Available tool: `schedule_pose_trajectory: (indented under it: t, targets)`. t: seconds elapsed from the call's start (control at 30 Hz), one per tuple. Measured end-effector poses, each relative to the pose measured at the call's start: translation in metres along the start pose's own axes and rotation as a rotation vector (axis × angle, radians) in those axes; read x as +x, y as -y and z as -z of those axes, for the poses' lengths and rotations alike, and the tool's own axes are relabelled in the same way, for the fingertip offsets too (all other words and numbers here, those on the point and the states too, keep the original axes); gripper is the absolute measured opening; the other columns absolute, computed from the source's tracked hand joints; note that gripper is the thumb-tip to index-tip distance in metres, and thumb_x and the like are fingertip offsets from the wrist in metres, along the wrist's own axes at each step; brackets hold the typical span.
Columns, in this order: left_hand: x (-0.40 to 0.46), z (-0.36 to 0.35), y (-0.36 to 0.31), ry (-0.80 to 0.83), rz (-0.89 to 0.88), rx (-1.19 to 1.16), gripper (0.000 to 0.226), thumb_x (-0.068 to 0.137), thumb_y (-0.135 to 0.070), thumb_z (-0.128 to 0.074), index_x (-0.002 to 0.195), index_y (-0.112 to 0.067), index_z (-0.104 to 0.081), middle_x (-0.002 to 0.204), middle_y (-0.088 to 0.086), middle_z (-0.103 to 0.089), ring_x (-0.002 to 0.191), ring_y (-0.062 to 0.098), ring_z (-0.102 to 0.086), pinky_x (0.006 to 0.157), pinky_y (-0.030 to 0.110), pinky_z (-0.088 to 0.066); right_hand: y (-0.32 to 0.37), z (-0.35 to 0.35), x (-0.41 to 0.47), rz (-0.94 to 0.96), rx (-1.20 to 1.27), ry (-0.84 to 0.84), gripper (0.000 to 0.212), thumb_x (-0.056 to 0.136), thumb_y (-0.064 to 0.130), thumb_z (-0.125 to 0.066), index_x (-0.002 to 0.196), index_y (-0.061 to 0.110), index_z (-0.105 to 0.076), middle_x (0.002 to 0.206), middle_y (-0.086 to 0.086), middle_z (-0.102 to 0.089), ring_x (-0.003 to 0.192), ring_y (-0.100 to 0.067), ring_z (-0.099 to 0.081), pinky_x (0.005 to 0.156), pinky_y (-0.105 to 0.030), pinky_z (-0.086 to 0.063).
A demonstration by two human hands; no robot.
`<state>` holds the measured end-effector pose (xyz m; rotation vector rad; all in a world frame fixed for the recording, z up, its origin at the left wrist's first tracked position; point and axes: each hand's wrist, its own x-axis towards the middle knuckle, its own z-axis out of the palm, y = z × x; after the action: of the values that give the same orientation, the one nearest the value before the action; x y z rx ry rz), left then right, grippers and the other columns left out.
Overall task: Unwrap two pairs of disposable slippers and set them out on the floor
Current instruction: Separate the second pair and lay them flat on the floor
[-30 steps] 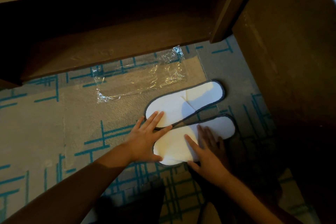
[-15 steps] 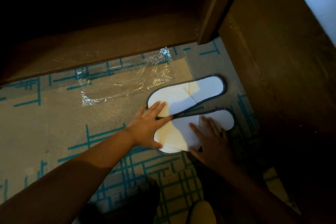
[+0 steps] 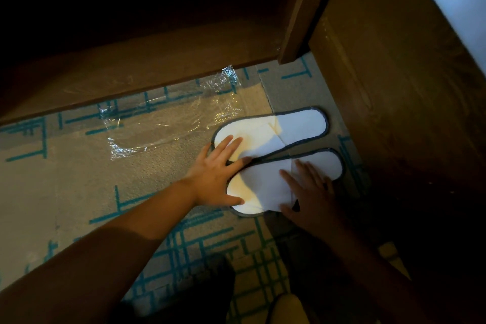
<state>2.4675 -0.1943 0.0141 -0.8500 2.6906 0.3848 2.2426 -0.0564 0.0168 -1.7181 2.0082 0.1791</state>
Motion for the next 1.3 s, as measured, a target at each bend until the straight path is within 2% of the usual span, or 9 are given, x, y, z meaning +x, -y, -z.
schedule_pose_trajectory:
  t: [0.1,0.2,0.3,0.63,0.87,1.13,1.23,1.3]
  targets:
    - [0.004,-0.001,-0.010,-0.040,-0.030,0.014,0.099,0.066,-0.079,-0.037,0.142,-0.043,0.015,0.150,0.006,0.031,0.137,0.027,0.031,0.113,0.062,0.001,0.004,-0.001,-0.007,-0.023,-0.003,-0.094,0.080,0.075,0.060,-0.052,0.145,0.037,-0.021,0.159,-0.008,-0.009,0.146,-0.029,-0.003,0.112,-0.060,-0.013]
    - [0.019,0.001,-0.024,0.070,-0.012,0.028,0.099,0.066,-0.079,-0.040,0.143,-0.043,0.011,0.150,0.006,0.033,0.137,0.028,0.032,0.110,0.066,0.004,0.016,-0.009,-0.012,-0.052,-0.009,-0.158,0.082,0.071,0.060,-0.058,0.143,0.032,-0.032,0.155,-0.015,-0.025,0.142,-0.036,-0.021,0.105,-0.065,-0.027]
    - [0.032,0.002,-0.028,0.132,0.007,0.033,0.098,0.068,-0.079,-0.042,0.144,-0.042,0.008,0.156,0.007,0.026,0.141,0.031,0.028,0.109,0.069,0.005,0.016,-0.015,-0.010,-0.077,-0.010,-0.127,0.080,0.075,0.062,-0.054,0.145,0.034,-0.026,0.157,-0.013,-0.019,0.144,-0.034,-0.015,0.108,-0.063,-0.023]
    - [0.034,-0.001,-0.027,0.098,0.025,0.031,0.099,0.065,-0.083,-0.039,0.144,-0.043,0.006,0.158,0.007,0.020,0.143,0.031,0.024,0.109,0.069,0.003,0.004,-0.013,-0.006,-0.084,0.019,-0.130,0.078,0.077,0.062,-0.054,0.144,0.036,-0.025,0.158,-0.009,-0.016,0.146,-0.029,-0.011,0.111,-0.058,-0.016]
    - [0.031,-0.001,-0.022,0.073,-0.001,0.041,0.097,0.066,-0.082,-0.037,0.144,-0.043,0.004,0.159,0.007,0.015,0.144,0.030,0.020,0.109,0.068,0.001,-0.002,-0.011,-0.002,-0.102,-0.031,-0.108,0.079,0.077,0.066,-0.047,0.146,0.039,-0.017,0.159,-0.006,-0.009,0.146,-0.027,-0.005,0.111,-0.058,-0.016]
    - [0.029,0.000,-0.024,0.105,0.000,0.017,0.096,0.070,-0.079,-0.038,0.145,-0.038,0.006,0.158,0.007,0.017,0.143,0.030,0.023,0.110,0.068,0.003,0.001,-0.009,0.000,-0.121,-0.023,-0.072,0.083,0.073,0.065,-0.051,0.144,0.040,-0.017,0.158,-0.007,-0.012,0.144,-0.029,-0.008,0.110,-0.059,-0.018]
    - [0.025,0.008,-0.024,0.105,0.027,-0.062,0.092,0.074,-0.071,-0.045,0.147,-0.033,-0.004,0.160,0.006,0.006,0.146,0.028,0.014,0.113,0.063,0.001,0.002,-0.001,0.006,-0.137,0.008,-0.037,0.082,0.072,0.063,-0.056,0.143,0.038,-0.023,0.156,-0.006,-0.015,0.143,-0.027,-0.010,0.112,-0.055,-0.019]
    - [0.018,0.021,-0.022,0.081,0.049,-0.142,0.087,0.077,-0.065,-0.049,0.147,-0.028,-0.015,0.160,0.008,-0.009,0.147,0.026,0.001,0.116,0.057,-0.005,0.008,0.009,0.006,-0.149,0.009,-0.068,0.078,0.072,0.060,-0.057,0.140,0.032,-0.032,0.152,-0.006,-0.026,0.140,-0.026,-0.020,0.112,-0.053,-0.023]
